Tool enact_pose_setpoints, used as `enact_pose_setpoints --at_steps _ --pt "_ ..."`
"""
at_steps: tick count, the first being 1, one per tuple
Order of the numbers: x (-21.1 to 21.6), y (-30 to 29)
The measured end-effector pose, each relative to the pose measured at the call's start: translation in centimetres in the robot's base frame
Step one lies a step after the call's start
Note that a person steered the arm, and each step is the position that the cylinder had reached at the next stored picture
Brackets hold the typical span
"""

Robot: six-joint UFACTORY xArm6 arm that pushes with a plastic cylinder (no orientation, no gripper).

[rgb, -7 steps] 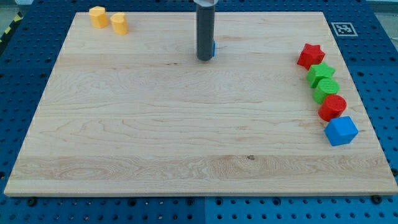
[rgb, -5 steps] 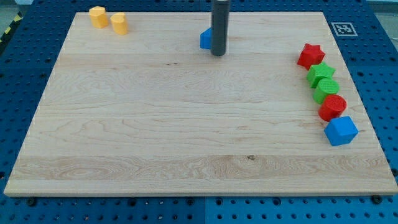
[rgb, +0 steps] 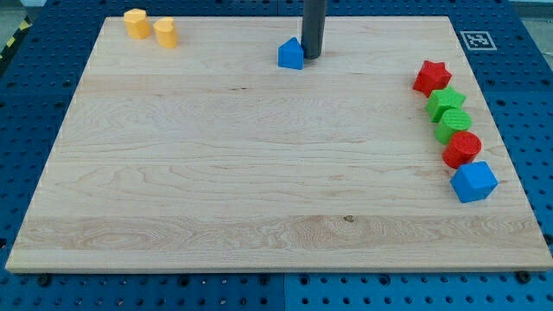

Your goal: Slide the blue triangle into the heart

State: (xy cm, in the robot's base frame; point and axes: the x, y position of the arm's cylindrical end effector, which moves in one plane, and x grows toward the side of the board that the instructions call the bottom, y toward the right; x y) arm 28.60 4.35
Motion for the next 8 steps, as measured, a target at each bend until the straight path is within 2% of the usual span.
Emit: enact_pose_setpoints --at_steps 3,4,5,6,8 --pt "0.9 -11.0" --pt "1.1 -9.8" --pt "4.6 -7.9" --pt "6.9 -8.8" --pt "3.0 -15.0"
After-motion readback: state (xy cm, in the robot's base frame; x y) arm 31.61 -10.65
